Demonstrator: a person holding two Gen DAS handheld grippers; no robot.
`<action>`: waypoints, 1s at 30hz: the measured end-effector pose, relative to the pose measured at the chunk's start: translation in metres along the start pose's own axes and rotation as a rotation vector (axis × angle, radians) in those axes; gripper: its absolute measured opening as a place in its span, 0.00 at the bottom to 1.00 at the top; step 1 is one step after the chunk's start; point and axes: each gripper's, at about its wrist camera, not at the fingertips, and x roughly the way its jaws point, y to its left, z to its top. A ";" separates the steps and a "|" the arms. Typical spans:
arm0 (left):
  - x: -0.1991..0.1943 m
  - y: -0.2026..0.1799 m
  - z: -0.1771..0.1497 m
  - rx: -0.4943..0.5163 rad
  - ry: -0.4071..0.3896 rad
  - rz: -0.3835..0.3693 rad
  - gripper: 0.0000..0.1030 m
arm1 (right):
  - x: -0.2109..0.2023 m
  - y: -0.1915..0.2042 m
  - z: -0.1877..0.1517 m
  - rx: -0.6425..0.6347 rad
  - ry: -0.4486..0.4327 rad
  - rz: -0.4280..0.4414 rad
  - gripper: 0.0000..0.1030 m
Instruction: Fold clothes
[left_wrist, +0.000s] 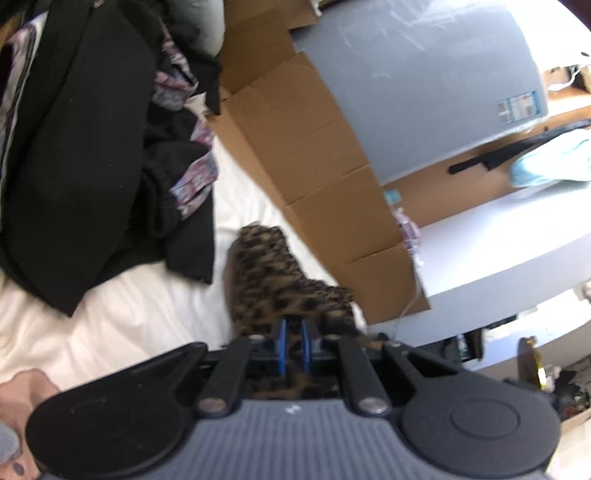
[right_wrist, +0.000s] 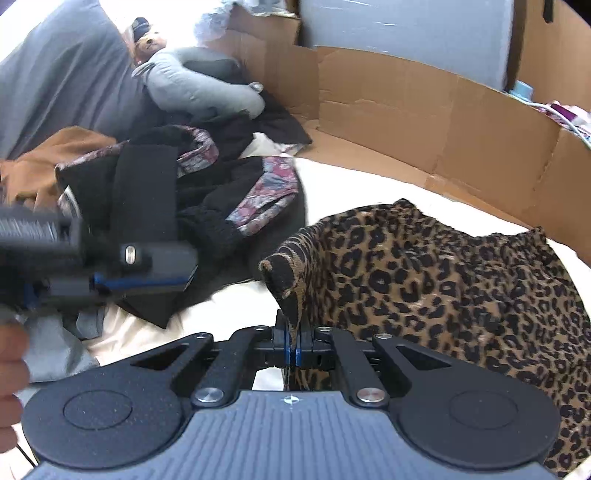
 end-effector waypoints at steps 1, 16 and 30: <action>0.003 -0.001 0.000 0.015 0.010 0.018 0.11 | -0.005 -0.007 0.002 0.012 0.005 0.002 0.01; 0.037 -0.018 -0.030 0.165 0.224 0.075 0.17 | -0.082 -0.110 0.042 0.176 0.034 -0.022 0.01; 0.063 -0.037 -0.039 0.277 0.284 0.144 0.18 | -0.090 -0.179 0.034 0.149 0.186 0.045 0.01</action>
